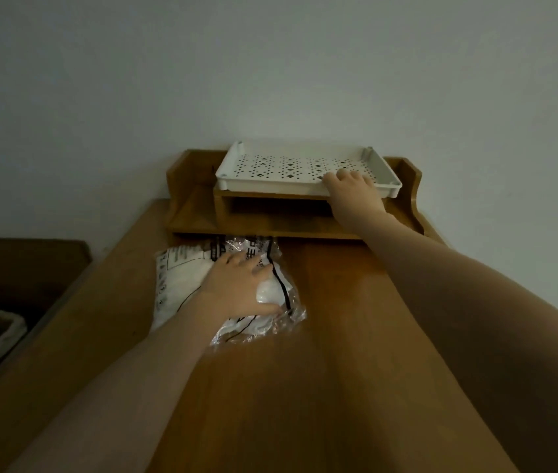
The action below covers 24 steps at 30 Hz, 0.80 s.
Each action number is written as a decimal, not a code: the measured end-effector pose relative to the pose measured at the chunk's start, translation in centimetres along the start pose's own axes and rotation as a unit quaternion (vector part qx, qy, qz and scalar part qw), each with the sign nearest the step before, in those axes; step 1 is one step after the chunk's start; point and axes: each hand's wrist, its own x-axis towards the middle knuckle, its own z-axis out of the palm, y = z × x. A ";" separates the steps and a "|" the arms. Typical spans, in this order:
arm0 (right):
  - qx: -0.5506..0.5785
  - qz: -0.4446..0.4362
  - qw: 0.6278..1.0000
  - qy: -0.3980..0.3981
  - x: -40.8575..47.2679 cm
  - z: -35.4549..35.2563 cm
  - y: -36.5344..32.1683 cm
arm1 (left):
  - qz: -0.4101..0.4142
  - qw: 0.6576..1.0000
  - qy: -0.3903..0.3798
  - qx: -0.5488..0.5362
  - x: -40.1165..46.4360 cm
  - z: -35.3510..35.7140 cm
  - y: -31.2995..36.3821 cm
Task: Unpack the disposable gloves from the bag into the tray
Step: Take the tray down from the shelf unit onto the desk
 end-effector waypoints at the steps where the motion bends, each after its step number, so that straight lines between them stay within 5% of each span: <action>1: -0.002 -0.011 1.000 0.011 -0.4 -0.3 0.0 | 0.004 1.000 0.002 0.000 -0.2 0.0 -0.1; 8: -0.009 -0.098 0.992 -0.084 -7.9 -2.2 -0.9 | 0.033 0.998 -0.058 -0.018 -1.9 -0.4 1.4; 24: 0.021 -0.030 0.966 -0.258 -24.1 -1.9 -5.9 | 0.040 0.997 -0.042 -0.056 -12.5 -0.1 4.4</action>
